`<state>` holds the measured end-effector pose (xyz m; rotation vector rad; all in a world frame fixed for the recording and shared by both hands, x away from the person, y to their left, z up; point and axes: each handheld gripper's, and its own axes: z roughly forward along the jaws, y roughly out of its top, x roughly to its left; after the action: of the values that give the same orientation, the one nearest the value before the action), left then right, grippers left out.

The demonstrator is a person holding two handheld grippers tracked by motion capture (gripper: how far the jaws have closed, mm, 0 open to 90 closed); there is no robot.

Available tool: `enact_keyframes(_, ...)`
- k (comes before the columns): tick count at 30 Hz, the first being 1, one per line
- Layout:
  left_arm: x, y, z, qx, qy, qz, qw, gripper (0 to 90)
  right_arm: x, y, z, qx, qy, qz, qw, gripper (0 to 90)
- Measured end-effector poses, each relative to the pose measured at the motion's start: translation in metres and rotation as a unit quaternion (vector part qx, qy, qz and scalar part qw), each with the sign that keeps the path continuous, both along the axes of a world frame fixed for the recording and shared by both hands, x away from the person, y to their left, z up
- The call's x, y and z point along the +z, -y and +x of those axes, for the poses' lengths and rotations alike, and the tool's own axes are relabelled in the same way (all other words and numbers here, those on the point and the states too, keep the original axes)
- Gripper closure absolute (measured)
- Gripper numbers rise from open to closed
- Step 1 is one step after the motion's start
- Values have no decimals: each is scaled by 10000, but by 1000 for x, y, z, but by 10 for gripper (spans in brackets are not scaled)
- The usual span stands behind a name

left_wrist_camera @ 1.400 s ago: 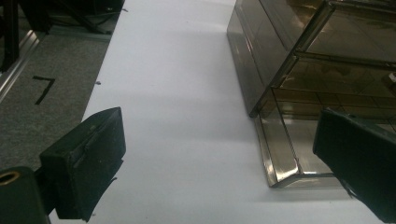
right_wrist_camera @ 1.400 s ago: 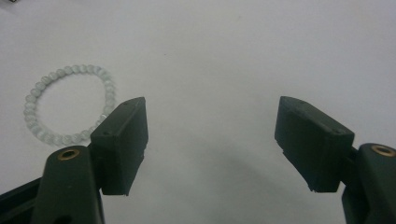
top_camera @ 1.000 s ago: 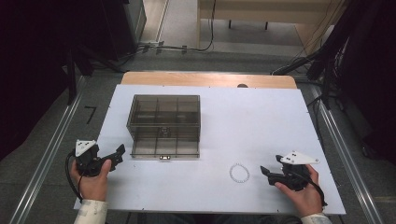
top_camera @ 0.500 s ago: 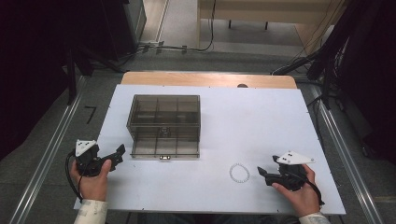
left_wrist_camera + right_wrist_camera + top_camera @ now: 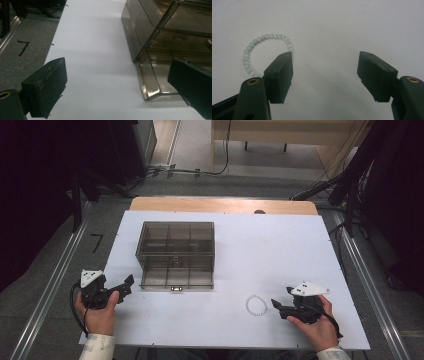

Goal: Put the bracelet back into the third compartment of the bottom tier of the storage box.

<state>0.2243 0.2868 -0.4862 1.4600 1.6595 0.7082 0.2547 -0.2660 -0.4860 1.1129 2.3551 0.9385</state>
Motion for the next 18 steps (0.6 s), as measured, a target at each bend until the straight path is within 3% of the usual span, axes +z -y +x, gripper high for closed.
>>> enact_keyframes(18, 0, 0, 0, 3, 13, -10, 10000, 31, -3, -13, 4, 151, -51, -68, 9998, 304)
